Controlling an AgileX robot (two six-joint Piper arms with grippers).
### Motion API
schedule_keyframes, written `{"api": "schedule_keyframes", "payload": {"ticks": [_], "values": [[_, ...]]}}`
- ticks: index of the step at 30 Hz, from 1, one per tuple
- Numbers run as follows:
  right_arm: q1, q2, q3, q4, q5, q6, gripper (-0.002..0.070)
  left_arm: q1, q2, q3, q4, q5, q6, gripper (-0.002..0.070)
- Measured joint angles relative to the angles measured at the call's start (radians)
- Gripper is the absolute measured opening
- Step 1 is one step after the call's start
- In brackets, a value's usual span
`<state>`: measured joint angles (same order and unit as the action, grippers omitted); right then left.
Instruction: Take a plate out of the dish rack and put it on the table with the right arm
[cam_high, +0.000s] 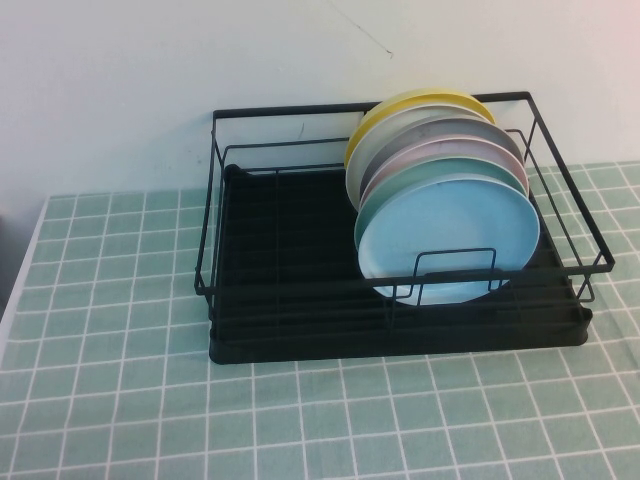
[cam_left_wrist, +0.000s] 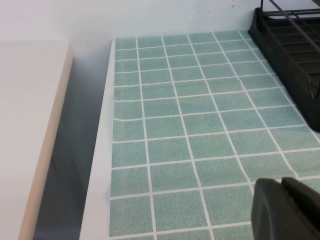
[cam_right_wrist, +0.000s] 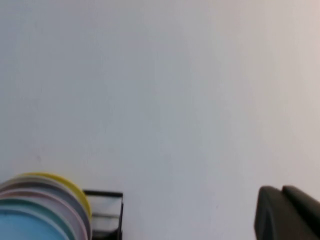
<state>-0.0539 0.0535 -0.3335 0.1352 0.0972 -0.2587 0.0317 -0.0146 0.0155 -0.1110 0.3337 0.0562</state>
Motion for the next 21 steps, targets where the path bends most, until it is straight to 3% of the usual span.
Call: {"api": "schedule_keyframes", "payload": {"ticks": [5,10,21], "values": [[0.000,0.239,-0.262,0.018,0.311,-0.045,-0.0001,0.000,0.000,0.000,0.000,0.000,0.002,-0.0003],[0.000,0.499,-0.475,0.113,0.530,-0.251,-0.0001,0.000,0.000,0.000,0.000,0.000,0.002,-0.0003],[0.005,1.125,-0.791,0.550,0.758,-1.016,-0.0001,0.000,0.000,0.000,0.000,0.000,0.002,-0.0003]]}}
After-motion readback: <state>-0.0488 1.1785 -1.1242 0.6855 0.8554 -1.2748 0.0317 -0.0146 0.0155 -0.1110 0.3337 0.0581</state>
